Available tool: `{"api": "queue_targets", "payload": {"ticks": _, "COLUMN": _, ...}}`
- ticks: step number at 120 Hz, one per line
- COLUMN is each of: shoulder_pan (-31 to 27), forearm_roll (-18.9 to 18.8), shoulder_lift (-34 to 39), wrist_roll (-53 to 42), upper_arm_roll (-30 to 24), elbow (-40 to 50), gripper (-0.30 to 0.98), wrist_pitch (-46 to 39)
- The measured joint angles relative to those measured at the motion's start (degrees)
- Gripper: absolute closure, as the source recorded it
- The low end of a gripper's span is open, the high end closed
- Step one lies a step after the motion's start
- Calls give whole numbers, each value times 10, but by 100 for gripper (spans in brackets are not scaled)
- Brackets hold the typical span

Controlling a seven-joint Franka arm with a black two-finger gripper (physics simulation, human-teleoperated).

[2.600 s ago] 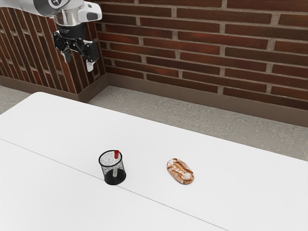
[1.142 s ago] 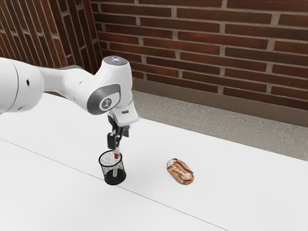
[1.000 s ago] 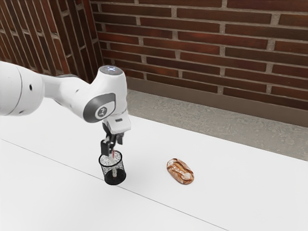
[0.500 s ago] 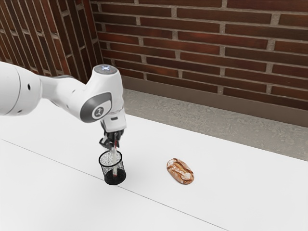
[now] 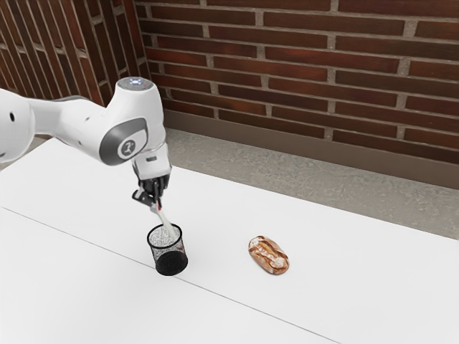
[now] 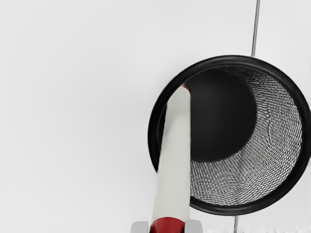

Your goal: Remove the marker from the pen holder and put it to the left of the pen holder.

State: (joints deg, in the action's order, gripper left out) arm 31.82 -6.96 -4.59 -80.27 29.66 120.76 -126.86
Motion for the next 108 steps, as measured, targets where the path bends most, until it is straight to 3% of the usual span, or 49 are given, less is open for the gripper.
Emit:
{"api": "queue_targets", "payload": {"ticks": 47, "shoulder_pan": 0, "forearm_roll": -30, "shoulder_lift": 30, "wrist_roll": -10, "upper_arm_roll": -1, "elbow": -66, "gripper": 78, "wrist_pitch": 62}}
{"api": "queue_targets", "payload": {"ticks": 77, "shoulder_pan": -27, "forearm_roll": -27, "shoulder_lift": -11, "wrist_roll": -17, "upper_arm_roll": -2, "elbow": -98, "gripper": 78, "wrist_pitch": 81}}
{"api": "queue_targets", "payload": {"ticks": 89, "shoulder_pan": -107, "forearm_roll": 12, "shoulder_lift": -41, "wrist_roll": -31, "upper_arm_roll": -4, "elbow": -114, "gripper": 78, "wrist_pitch": 83}}
{"api": "queue_targets", "payload": {"ticks": 97, "shoulder_pan": -160, "forearm_roll": 65, "shoulder_lift": -66, "wrist_roll": -47, "upper_arm_roll": -10, "elbow": -128, "gripper": 78, "wrist_pitch": 89}}
{"api": "queue_targets", "payload": {"ticks": 108, "shoulder_pan": -253, "forearm_roll": 144, "shoulder_lift": -101, "wrist_roll": -76, "upper_arm_roll": -67, "elbow": -157, "gripper": 78, "wrist_pitch": 121}}
